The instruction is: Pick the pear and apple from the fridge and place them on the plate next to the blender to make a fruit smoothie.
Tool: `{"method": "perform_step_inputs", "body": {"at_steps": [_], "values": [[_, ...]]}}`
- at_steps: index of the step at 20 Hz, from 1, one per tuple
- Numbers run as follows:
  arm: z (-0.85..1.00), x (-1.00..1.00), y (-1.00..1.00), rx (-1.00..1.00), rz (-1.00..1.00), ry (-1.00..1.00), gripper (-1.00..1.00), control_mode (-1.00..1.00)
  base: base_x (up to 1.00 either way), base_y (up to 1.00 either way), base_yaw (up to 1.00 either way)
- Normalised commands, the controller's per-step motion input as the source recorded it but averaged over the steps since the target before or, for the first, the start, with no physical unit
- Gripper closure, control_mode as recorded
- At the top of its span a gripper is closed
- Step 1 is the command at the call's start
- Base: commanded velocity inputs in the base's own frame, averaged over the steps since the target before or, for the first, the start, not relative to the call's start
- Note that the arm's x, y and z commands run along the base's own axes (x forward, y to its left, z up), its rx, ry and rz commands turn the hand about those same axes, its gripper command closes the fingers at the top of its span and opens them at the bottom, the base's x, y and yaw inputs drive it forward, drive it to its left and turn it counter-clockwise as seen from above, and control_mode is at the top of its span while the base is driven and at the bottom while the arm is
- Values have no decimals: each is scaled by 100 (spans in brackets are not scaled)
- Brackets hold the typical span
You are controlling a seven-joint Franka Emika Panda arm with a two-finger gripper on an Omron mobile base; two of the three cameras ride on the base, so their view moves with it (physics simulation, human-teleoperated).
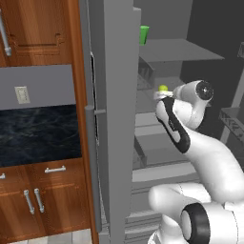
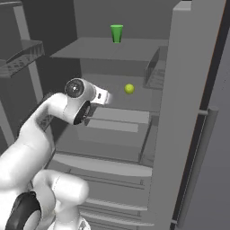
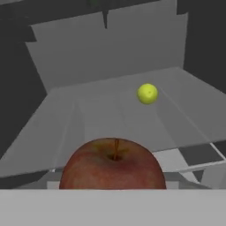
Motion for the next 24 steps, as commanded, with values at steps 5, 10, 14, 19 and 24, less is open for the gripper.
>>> {"method": "perform_step_inputs", "body": {"at_steps": [5,10,14,19,24], "values": [[85,-100,31,1,2,40,100,-100,0,0,0],[-5,-100,20,4,8,19,100,-100,0,0,0],[-3,-52,3,0,3,-9,100,-100,0,0,0],[0,-36,0,-1,0,-14,100,-100,0,0,0],[0,-11,0,0,0,0,100,-100,0,0,0]]}}
